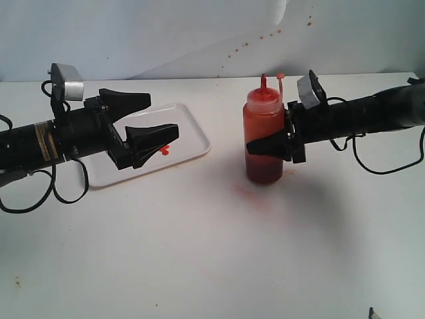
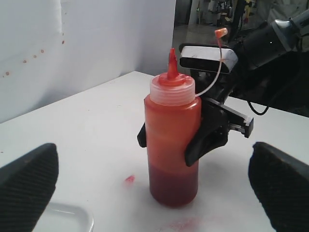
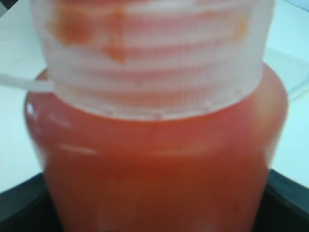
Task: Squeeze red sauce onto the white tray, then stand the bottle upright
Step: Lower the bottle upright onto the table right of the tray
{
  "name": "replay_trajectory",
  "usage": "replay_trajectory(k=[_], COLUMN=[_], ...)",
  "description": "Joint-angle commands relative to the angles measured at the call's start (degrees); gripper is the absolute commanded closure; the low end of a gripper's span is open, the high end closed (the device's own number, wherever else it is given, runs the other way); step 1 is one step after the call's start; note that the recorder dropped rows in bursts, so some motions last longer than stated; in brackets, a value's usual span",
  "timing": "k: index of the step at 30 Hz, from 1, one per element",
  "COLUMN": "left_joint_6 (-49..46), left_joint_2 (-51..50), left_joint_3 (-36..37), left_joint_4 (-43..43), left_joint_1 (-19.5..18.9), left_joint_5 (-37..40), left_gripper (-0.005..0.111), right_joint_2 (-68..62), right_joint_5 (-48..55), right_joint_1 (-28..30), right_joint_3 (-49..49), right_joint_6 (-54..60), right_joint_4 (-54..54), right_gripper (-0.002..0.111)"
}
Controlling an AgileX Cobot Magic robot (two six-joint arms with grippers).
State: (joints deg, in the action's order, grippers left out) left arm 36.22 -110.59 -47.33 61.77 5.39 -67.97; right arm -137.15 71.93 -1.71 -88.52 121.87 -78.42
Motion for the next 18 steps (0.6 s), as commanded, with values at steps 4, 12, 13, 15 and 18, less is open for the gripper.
replay_trajectory(k=[4, 12, 13, 15, 18], left_joint_6=[-0.7, -0.7, -0.7, -0.7, -0.7], left_joint_2=[0.3, 0.3, 0.3, 0.3, 0.3], left_joint_3=[-0.3, -0.3, -0.3, -0.3, -0.3], left_joint_4=[-0.8, -0.8, -0.8, -0.8, -0.8], left_joint_1=[-0.1, -0.1, -0.1, -0.1, -0.1], left_joint_5=[-0.5, -0.5, -0.5, -0.5, -0.5], left_gripper=[0.002, 0.002, 0.002, 0.002, 0.002], right_joint_2=[1.2, 3.2, 3.1, 2.7, 2.8], right_joint_5=[-2.0, -2.0, -2.0, -2.0, -2.0], right_joint_1=[-2.4, -2.4, -2.4, -2.4, -2.4], right_joint_3=[3.9, 5.9, 5.9, 5.9, 5.9], right_joint_6=[1.0, 1.0, 1.0, 1.0, -1.5], right_joint_4=[8.2, 9.4, 9.4, 9.4, 9.8], right_gripper=[0.108, 0.108, 0.108, 0.108, 0.108])
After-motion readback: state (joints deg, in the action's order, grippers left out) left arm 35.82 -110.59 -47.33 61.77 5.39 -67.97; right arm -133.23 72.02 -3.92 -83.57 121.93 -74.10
